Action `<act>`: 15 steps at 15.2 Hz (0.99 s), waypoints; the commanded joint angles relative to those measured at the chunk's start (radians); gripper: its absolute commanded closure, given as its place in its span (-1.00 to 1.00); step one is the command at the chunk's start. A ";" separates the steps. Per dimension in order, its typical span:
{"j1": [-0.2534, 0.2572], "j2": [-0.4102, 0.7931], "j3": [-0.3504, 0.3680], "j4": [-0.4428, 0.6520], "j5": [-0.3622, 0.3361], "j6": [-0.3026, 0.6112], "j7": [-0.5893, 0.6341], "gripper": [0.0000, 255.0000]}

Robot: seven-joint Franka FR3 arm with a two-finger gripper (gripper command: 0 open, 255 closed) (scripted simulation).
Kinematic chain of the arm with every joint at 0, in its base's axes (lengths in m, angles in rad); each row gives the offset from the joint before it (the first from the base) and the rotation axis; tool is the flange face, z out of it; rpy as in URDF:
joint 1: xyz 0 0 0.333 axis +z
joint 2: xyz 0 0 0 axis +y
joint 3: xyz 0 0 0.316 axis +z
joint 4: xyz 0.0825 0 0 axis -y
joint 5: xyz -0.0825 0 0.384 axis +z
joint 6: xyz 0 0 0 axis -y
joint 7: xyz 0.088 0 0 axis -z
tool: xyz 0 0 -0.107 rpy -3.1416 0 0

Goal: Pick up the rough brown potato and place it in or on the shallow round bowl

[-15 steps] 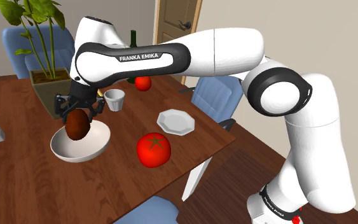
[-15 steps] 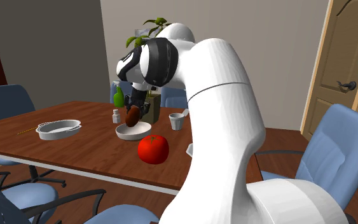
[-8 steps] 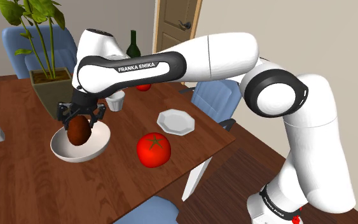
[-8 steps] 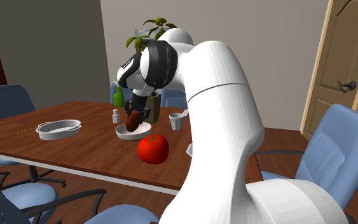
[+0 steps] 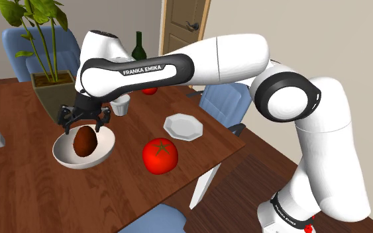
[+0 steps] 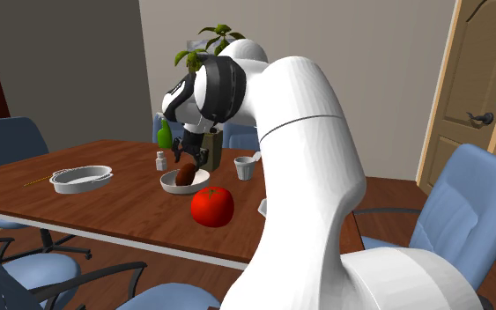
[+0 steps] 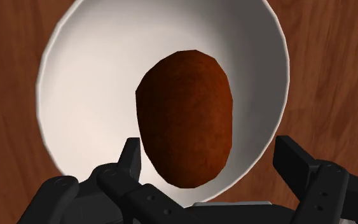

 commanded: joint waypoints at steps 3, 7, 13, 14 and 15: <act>0.000 0.000 0.000 0.000 0.000 0.000 0.000 -1.00; -0.021 -0.074 0.003 0.000 0.009 -0.077 -0.005 -1.00; -0.021 -0.074 0.003 0.000 0.010 -0.077 -0.005 -1.00; -0.021 -0.074 0.003 0.000 0.010 -0.077 -0.005 -1.00; -0.021 -0.074 0.003 0.000 0.010 -0.077 -0.005 -1.00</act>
